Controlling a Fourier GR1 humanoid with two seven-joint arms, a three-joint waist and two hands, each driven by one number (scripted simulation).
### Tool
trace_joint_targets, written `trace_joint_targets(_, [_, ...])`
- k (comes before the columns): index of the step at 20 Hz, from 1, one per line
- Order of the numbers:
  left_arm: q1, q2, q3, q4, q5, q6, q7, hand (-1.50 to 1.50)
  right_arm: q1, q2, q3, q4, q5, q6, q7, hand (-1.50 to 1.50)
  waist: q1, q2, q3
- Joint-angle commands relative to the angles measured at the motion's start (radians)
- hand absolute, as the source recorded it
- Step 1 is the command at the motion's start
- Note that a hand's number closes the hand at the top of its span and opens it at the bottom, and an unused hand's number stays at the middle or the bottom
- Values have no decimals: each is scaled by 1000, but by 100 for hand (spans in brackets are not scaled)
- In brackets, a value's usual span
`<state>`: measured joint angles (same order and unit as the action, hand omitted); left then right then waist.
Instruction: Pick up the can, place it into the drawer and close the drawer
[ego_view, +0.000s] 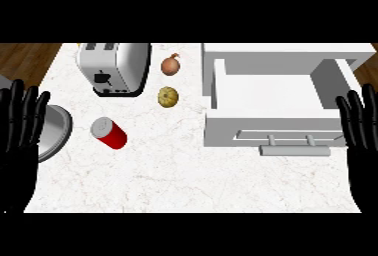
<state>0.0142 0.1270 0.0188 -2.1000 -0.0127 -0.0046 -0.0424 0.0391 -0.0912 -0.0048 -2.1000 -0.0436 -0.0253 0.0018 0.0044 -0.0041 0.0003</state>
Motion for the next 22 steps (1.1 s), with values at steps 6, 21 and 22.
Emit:
trace_joint_targets(6, [22,-123,8,-21,-232,305,98,-150,-41,-12,-31,24,-15,17,-28,-150,0,3,1])
trace_joint_targets(21, [-26,-127,-19,60,-321,565,496,-150,84,-18,-118,58,-47,21,129,-150,-8,4,0])
trace_joint_targets(22, [-29,-121,1,58,-312,545,504,-150,95,11,-81,4,-2,-15,164,-150,-7,4,0])
